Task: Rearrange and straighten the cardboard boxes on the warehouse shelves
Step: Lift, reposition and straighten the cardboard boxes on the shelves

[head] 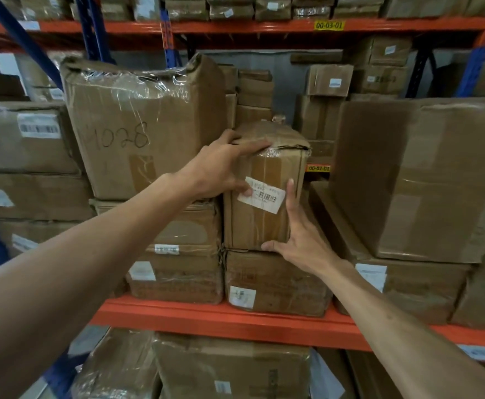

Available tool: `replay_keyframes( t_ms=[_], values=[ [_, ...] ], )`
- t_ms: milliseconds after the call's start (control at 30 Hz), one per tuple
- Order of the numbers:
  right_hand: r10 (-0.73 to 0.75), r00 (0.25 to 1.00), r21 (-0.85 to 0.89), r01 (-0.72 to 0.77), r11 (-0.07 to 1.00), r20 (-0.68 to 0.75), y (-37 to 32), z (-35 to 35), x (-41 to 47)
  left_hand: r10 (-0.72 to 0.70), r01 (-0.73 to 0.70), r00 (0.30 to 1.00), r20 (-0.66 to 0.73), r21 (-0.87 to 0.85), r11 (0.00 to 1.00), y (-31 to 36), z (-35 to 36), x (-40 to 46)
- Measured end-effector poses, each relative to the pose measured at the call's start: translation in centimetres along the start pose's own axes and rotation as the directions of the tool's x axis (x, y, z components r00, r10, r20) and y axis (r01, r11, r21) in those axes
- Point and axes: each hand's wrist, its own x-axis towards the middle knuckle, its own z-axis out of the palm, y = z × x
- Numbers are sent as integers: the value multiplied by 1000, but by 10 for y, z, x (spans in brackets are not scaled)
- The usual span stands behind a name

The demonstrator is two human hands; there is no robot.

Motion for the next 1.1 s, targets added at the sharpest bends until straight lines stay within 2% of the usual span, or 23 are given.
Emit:
replay_keyframes(
  t_ms=[100, 267, 400, 533, 700, 800, 933, 1033, 1100],
  values=[
    [40, 999, -19, -40, 999, -24, 5, 2, -5, -18, 6, 996, 82, 138, 990, 14, 1, 10],
    [101, 995, -27, -101, 994, -6, -1, -3, -11, -85, 40, 977, 196, 222, 974, 30, -3, 18],
    [136, 990, -84, -133, 988, 38, -14, -9, -16, -116, 59, 970, 216, 253, 966, 30, -2, 12],
    [170, 980, -138, -155, 978, 101, -23, -31, -29, -144, 55, 963, 227, 357, 933, 34, 1, 17],
    [169, 975, -338, -113, 935, 142, -30, -66, -60, -140, 14, 964, 225, 484, 875, 42, -1, 25],
    [188, 979, -292, -157, 943, 78, -26, -90, -84, -150, 5, 964, 218, 550, 835, 50, -2, 30],
    [231, 966, -167, -247, 954, -114, -11, -124, -119, -164, -3, 967, 196, 651, 759, 63, -3, 40],
    [288, 919, -47, -311, 949, -269, 6, -144, -143, -162, 29, 976, 144, 655, 755, 87, -6, 50],
    [338, 876, 27, -350, 936, -345, 17, -156, -156, -107, 22, 989, 99, 623, 782, 113, -6, 59]
  ],
)
